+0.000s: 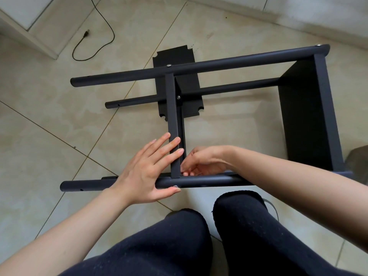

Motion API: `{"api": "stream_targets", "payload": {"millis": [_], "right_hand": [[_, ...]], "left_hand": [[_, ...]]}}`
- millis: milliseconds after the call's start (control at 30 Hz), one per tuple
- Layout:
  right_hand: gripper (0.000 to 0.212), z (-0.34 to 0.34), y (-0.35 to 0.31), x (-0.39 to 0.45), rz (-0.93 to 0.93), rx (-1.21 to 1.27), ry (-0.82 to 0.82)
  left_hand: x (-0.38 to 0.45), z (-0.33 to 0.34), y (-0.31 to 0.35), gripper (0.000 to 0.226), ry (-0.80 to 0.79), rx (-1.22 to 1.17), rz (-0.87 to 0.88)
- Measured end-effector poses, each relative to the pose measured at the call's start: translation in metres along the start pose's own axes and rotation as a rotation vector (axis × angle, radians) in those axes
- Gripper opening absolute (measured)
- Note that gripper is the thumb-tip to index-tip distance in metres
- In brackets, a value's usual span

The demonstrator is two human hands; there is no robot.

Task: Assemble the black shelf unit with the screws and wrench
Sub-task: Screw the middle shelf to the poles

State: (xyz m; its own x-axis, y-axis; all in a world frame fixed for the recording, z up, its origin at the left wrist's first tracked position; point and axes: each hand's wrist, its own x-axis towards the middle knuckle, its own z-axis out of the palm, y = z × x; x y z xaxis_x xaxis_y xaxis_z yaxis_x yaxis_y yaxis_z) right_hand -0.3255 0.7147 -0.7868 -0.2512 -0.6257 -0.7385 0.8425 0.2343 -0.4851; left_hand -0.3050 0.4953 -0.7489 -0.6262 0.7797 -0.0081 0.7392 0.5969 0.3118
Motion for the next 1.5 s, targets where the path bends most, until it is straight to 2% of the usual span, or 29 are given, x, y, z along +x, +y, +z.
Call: {"api": "stream_targets", "payload": {"millis": [233, 333, 500, 733, 900, 1067, 1333, 1500], "right_hand": [[0.016, 0.006, -0.001, 0.001, -0.021, -0.065, 0.012], [0.022, 0.001, -0.001, -0.002, 0.000, -0.010, -0.037], [0.023, 0.003, 0.001, 0.003, -0.005, -0.126, 0.005], [0.018, -0.006, 0.002, 0.001, 0.000, 0.009, -0.057], [0.023, 0.003, 0.004, 0.007, -0.008, -0.083, -0.033], [0.030, -0.007, 0.002, 0.005, 0.039, 0.011, -0.115], [0.021, 0.001, 0.002, 0.007, -0.003, -0.075, -0.038], [0.034, -0.007, 0.003, 0.002, -0.002, -0.033, -0.081]], "left_hand": [[0.000, 0.001, 0.000, 0.086, 0.003, -0.008, 0.005], [0.001, 0.001, -0.001, 0.086, 0.002, -0.006, 0.007], [0.000, 0.001, -0.001, 0.086, 0.000, -0.011, 0.004], [0.001, 0.000, 0.000, 0.085, -0.002, -0.017, 0.002], [0.001, -0.001, 0.001, 0.085, -0.001, -0.030, 0.002], [0.002, -0.002, 0.001, 0.085, -0.007, -0.025, 0.000], [0.001, -0.001, 0.001, 0.081, 0.000, -0.035, 0.004], [0.002, -0.001, 0.001, 0.080, 0.005, -0.034, 0.014]]}}
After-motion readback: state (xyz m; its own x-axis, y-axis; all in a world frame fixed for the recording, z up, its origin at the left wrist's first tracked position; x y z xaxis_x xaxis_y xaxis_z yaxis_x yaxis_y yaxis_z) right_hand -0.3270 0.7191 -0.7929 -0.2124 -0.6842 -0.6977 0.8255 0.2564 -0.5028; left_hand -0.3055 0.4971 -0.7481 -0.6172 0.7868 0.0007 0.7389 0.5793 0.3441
